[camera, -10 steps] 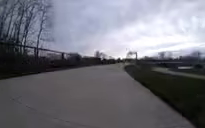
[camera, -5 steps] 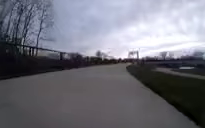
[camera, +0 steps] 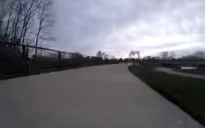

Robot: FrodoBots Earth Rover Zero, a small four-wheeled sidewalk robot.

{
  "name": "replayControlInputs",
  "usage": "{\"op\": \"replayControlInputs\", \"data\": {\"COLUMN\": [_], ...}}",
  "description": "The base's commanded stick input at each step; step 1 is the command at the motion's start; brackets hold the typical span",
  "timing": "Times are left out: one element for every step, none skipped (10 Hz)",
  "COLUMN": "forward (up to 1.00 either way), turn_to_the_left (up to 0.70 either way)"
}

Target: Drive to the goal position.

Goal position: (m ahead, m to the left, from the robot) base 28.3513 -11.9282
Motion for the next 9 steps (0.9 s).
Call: {"op": "replayControlInputs", "data": {"forward": [1.00, 1.00, 1.00, 1.00, 1.00, 1.00, 1.00, 1.00, 1.00], "turn_to_the_left": [-0.20, -0.39, -0.40, -0.40, -0.36, -0.29, -0.19, -0.10, -0.04]}}
